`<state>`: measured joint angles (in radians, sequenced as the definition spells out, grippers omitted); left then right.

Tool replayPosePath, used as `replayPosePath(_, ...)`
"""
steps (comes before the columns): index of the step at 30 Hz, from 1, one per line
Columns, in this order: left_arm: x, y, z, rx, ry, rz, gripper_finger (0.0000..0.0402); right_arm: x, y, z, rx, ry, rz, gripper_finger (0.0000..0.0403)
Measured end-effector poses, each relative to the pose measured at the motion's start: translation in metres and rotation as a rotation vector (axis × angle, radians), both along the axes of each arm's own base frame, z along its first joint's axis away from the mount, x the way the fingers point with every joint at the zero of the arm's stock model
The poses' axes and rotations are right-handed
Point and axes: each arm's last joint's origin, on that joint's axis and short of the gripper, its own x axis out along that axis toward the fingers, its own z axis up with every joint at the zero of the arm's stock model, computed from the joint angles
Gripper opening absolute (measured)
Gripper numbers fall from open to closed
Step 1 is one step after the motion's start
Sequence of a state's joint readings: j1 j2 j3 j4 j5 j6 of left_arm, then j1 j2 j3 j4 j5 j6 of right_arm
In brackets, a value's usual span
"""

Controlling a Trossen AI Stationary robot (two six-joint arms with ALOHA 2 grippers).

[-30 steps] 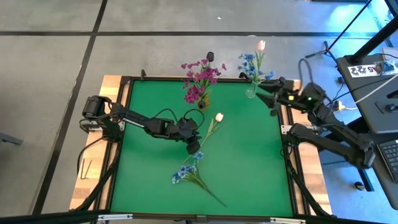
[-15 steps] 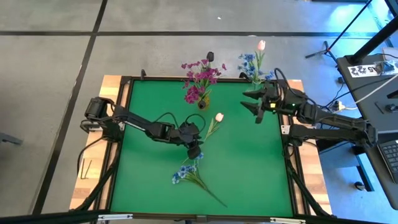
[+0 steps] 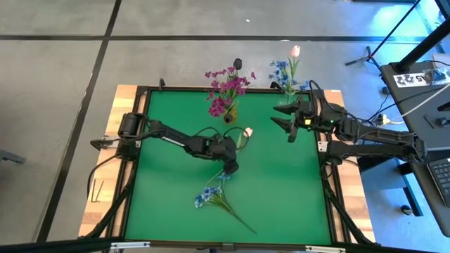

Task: Sort flowers into vase by color
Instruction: Put the pink flower into the transparent vase

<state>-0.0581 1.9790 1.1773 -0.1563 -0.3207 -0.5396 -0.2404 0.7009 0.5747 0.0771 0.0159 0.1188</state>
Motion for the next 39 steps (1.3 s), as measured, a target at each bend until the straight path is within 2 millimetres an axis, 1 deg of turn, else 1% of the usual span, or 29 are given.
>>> replayPosePath(5, 0.0, 0.004, -0.003, -0.008, 0.04, 0.036, 0.0193, 0.0, 0.0, -0.001, -0.003, 0.008, -0.01, 0.0227)
replayPosePath(15, 0.0, -0.006, -0.003, -0.04, 0.049, -0.007, 0.0192, 0.0, -0.001, -0.001, -0.013, 0.012, -0.027, 0.0227)
replayPosePath(23, 0.002, -0.003, -0.02, -0.022, 0.087, 0.029, 0.0191, 0.0, -0.001, -0.001, -0.013, 0.017, -0.033, 0.0227)
replayPosePath(25, 0.002, -0.003, -0.023, -0.015, 0.094, 0.045, 0.0186, 0.0, -0.001, -0.001, -0.015, 0.02, -0.043, 0.0227)
replayPosePath(27, 0.001, -0.004, -0.024, -0.005, 0.096, 0.06, 0.017, -0.001, -0.002, -0.001, -0.016, 0.021, -0.046, 0.0227)
replayPosePath(29, 0.001, -0.004, -0.022, -0.004, 0.091, 0.068, 0.0145, -0.001, -0.002, -0.001, -0.017, 0.021, -0.046, 0.0227)
replayPosePath(33, 0.001, -0.004, -0.022, 0.011, 0.092, 0.077, 0.0073, -0.001, -0.002, -0.002, -0.016, 0.023, -0.046, 0.0227)
replayPosePath(35, 0.003, -0.004, -0.019, 0.013, 0.097, 0.078, 0.0031, -0.001, -0.002, -0.002, -0.016, 0.026, -0.046, 0.0227)
replayPosePath(36, 0.004, -0.004, -0.018, 0.009, 0.098, 0.076, 0.0016, -0.001, -0.002, -0.002, -0.016, 0.026, -0.046, 0.0227)
replayPosePath(37, 0.005, -0.005, -0.017, 0.009, 0.099, 0.075, 0.001, -0.001, -0.002, -0.002, -0.016, 0.026, -0.046, 0.0227)
replayPosePath(39, 0.008, -0.006, -0.012, 0.028, 0.11, 0.058, 0.0008, -0.001, -0.002, -0.002, -0.016, 0.026, -0.046, 0.0227)
